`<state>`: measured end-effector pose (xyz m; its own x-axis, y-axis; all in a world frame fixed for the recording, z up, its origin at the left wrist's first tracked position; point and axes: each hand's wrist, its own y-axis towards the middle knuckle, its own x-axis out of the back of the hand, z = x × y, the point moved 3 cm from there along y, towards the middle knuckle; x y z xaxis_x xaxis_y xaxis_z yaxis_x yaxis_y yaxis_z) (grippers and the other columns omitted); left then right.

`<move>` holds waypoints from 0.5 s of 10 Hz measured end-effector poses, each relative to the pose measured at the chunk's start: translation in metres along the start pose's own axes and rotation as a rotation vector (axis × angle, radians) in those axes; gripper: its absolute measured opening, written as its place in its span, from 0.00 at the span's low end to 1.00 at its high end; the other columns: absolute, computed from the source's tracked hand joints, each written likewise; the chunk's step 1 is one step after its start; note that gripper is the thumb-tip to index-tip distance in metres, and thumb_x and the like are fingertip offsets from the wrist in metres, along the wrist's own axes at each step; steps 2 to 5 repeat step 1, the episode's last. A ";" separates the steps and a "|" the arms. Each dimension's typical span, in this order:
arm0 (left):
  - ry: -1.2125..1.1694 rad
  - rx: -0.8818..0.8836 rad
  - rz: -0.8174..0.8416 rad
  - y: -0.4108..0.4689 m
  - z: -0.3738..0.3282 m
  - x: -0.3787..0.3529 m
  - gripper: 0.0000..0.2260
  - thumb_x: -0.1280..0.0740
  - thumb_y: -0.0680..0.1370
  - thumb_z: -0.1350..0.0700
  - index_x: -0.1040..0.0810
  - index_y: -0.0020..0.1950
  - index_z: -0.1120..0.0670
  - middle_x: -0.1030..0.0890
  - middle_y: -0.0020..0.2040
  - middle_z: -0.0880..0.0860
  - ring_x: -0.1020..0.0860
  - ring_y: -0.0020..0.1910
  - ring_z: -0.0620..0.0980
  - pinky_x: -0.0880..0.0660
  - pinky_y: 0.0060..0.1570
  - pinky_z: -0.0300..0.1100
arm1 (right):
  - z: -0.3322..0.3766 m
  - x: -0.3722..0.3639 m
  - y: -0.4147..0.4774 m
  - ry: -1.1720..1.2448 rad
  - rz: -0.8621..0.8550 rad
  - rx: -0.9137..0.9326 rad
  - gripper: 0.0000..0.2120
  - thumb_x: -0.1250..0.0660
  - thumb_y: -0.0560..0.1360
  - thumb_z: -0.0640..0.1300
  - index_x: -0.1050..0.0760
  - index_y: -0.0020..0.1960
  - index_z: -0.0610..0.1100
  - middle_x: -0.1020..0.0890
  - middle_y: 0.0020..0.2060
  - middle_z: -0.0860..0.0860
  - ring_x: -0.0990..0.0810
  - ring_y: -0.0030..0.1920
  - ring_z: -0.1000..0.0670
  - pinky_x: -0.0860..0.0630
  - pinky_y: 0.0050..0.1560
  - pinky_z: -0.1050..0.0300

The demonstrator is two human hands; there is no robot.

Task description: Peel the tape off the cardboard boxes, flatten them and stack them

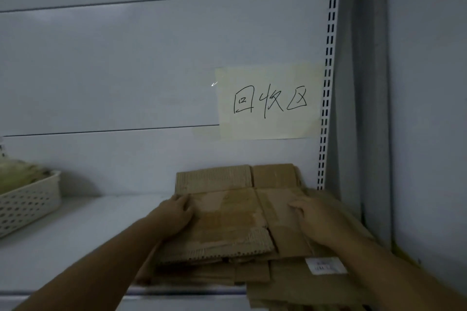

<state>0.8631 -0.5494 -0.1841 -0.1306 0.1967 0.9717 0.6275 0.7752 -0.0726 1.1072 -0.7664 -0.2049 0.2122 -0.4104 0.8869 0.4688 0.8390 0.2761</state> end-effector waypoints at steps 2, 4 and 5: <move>0.149 0.062 0.136 -0.011 -0.015 0.030 0.24 0.52 0.82 0.45 0.46 0.76 0.52 0.44 0.77 0.58 0.43 0.75 0.58 0.45 0.72 0.53 | 0.031 0.052 -0.013 0.196 -0.056 -0.004 0.10 0.41 0.79 0.46 0.21 0.52 0.53 0.19 0.47 0.56 0.22 0.44 0.58 0.24 0.49 0.63; 0.149 0.062 0.136 -0.011 -0.015 0.030 0.24 0.52 0.82 0.45 0.46 0.76 0.52 0.44 0.77 0.58 0.43 0.75 0.58 0.45 0.72 0.53 | 0.031 0.052 -0.013 0.196 -0.056 -0.004 0.10 0.41 0.79 0.46 0.21 0.52 0.53 0.19 0.47 0.56 0.22 0.44 0.58 0.24 0.49 0.63; 0.149 0.062 0.136 -0.011 -0.015 0.030 0.24 0.52 0.82 0.45 0.46 0.76 0.52 0.44 0.77 0.58 0.43 0.75 0.58 0.45 0.72 0.53 | 0.031 0.052 -0.013 0.196 -0.056 -0.004 0.10 0.41 0.79 0.46 0.21 0.52 0.53 0.19 0.47 0.56 0.22 0.44 0.58 0.24 0.49 0.63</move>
